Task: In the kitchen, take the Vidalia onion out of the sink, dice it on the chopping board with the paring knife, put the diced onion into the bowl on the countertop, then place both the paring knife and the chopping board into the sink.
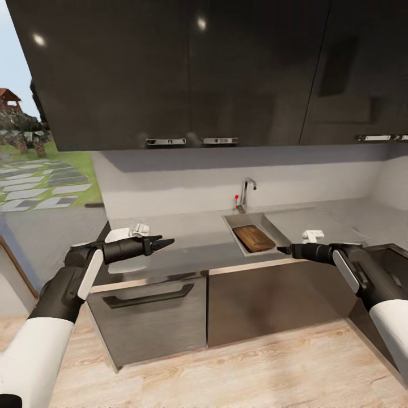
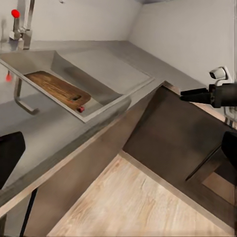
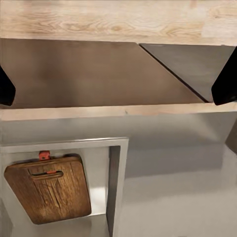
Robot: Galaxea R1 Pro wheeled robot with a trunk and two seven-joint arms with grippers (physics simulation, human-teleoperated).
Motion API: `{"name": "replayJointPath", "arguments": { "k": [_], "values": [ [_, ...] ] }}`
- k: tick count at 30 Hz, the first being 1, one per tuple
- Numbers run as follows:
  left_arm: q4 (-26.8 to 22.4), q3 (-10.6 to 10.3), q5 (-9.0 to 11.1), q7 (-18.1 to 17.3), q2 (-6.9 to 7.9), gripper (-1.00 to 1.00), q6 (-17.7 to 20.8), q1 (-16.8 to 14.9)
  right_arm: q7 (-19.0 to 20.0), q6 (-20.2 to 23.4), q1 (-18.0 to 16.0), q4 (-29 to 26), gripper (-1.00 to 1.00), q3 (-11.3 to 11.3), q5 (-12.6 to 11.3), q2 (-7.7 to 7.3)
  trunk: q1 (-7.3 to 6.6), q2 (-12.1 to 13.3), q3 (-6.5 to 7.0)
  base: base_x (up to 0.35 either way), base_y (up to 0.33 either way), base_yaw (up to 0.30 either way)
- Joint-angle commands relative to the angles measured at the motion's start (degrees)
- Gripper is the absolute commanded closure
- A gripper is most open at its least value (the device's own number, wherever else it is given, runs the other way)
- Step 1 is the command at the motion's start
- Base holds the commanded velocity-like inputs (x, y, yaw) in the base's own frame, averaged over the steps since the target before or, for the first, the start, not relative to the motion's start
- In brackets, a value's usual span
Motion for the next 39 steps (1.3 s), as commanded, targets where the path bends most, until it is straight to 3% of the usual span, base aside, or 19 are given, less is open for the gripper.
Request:
{"name": "replayJointPath", "arguments": {
  "k": [1, 5, 6, 10, 12, 14, 18, 19, 20, 21, 24, 27, 28, 30, 33, 34, 39],
  "values": [
    [0.32, -0.08, 0.25, -0.01, -1.02, -1.0, 0.35, -0.06, -0.18, 0.3, -0.02, -0.04, -1.0, 0.14, -0.21, -0.06, 0.04, -0.14, -0.14, -0.016, 0.0, 0.0],
    [0.81, -1.59, 0.17, 1.32, -5.3, -1.0, 0.55, -0.06, -0.52, 0.33, 0.89, -0.02, -1.0, 0.12, -0.12, -0.07, 0.04, -0.14, -0.14, -0.007, 0.0, 0.0],
    [1.01, -3.42, 0.11, 3.6, -7.61, -1.0, 0.84, -0.06, -0.89, 0.33, 2.86, 0.22, -1.0, 0.08, 0.0, -0.26, 0.04, -0.14, -0.14, -0.002, 0.0, 0.0],
    [3.84, -7.31, 0.13, 6.43, -8.91, -1.0, 1.41, 0.44, -2.54, 0.39, 7.5, 0.57, -1.0, 0.06, 0.07, -0.55, 0.04, -0.14, -0.14, 0.0, 0.0, 0.0],
    [7.95, -8.9, 0.14, 7.07, -9.13, -1.0, 1.34, 1.46, -3.65, 0.41, 9.93, 0.94, -1.0, 0.02, 0.08, -0.79, 0.04, -0.14, -0.14, 0.0, 0.0, 0.0],
    [11.58, -9.52, 0.15, 7.43, -9.21, -1.0, 1.15, 2.14, -4.38, 0.39, 11.5, 1.61, -1.0, 0.0, 0.08, -0.98, 0.04, -0.14, -0.14, 0.0, 0.0, 0.0],
    [25.85, -10.36, 0.16, 9.78, -9.34, -1.0, -2.23, 3.11, -6.28, 0.29, 14.91, 7.93, -1.0, -0.03, 0.09, -1.45, 0.04, -0.14, -0.14, 0.0, 0.0, 0.0],
    [31.13, -10.45, 0.16, 11.15, -9.38, -1.0, -5.24, 3.24, -6.98, 0.16, 15.44, 11.78, -1.0, -0.03, 0.09, -1.52, 0.04, -0.14, -0.14, 0.0, 0.0, 0.0],
    [39.83, -10.56, 0.18, 13.68, -9.37, -1.0, -12.46, 3.37, -7.99, -1.65, 15.99, 20.04, -1.0, -0.05, 0.09, -1.6, 0.04, -0.14, -0.14, 0.0, 0.0, 0.0],
    [41.59, -10.59, 0.19, 14.06, -9.35, -1.0, -13.92, 3.38, -8.13, -2.75, 16.07, 22.09, -1.0, -0.05, 0.09, -1.65, 0.04, -0.14, -0.14, 0.0, 0.0, 0.0],
    [51.09, -10.61, 0.23, 15.05, -9.19, -1.0, -18.06, 3.43, -8.51, -12.24, 16.32, 34.03, -1.0, -0.01, 0.09, -1.92, 0.04, -0.14, -0.14, 0.0, 0.0, 0.0],
    [57.34, -10.62, 0.24, 15.24, -9.14, -1.0, -19.72, 3.44, -8.6, -19.36, 16.39, 41.94, -1.0, 0.02, 0.09, -2.0, 0.04, -0.14, -0.14, 0.0, 0.0, 0.0],
    [60.39, -10.64, 0.24, 15.31, -9.12, -1.0, -21.29, 3.48, -8.67, -23.8, 16.45, 46.06, -1.0, 0.06, 0.09, -2.03, 0.04, -0.14, -0.14, 0.0, 0.0, 0.0],
    [62.99, -10.66, 0.29, 15.4, -8.93, -1.0, -24.27, 3.93, -8.79, -29.2, 16.98, 49.47, -1.0, 0.12, 0.1, -2.05, 0.04, -0.14, -0.14, 0.0, 0.0, 0.0],
    [64.59, -10.67, 0.32, 15.48, -8.11, -1.0, -27.18, 6.08, -9.71, -33.26, 19.14, 51.53, -1.0, 0.15, 0.12, -2.07, 0.04, -0.14, -0.14, 0.0, 0.0, 0.0],
    [65.33, -10.67, 0.33, 16.66, -6.37, -1.0, -28.65, 9.39, -13.24, -35.14, 21.59, 52.49, -1.0, 0.14, 0.12, -1.98, 0.04, -0.14, -0.14, 0.0, 0.0, 0.0],
    [65.61, -10.69, 0.34, 22.29, -3.87, -1.0, -29.28, 14.11, -22.09, -36.05, 26.44, 52.86, -1.0, 0.07, 0.15, -0.79, 0.04, -0.14, -0.14, 0.0, 0.0, 0.0]
  ]
}}
